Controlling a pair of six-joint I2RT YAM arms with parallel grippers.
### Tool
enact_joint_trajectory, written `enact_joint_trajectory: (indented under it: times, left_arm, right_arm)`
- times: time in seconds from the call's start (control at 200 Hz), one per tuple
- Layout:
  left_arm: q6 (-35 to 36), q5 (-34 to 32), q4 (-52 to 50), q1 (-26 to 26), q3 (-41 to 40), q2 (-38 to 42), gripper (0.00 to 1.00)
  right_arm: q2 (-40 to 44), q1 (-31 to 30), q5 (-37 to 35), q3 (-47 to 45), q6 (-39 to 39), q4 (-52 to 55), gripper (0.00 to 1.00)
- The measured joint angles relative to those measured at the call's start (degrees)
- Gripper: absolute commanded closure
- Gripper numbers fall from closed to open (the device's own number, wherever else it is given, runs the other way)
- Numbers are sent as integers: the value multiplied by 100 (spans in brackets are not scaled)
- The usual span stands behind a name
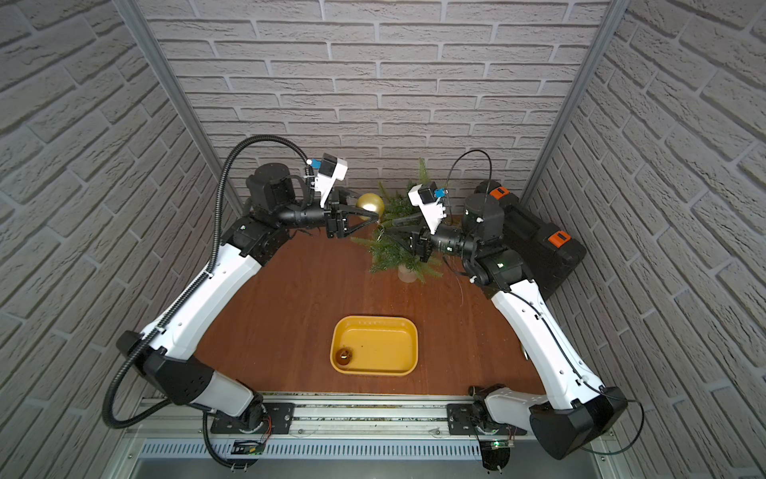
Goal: Decorate the small christmas tree with ornaments
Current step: Pick up an ornament from the container.
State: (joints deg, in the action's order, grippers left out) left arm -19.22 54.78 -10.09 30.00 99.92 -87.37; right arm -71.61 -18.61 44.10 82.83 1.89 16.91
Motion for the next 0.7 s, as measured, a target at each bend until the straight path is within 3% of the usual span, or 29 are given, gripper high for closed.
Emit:
enact_joint_trajectory:
  times: [0.31,0.57,0.7]
  left_arm:
    - [13,68,-20,0,0,2,66]
    - [66,55,-31,-7,0,2,67]
    - [170,-44,-116,-20,0,4,67]
  right_arm:
    - [-31,-232,37,52,-448,-83,71]
    - [-116,-260,-35,52,-610,-59,93]
    - [-103,-262,-214,52,-710,4,93]
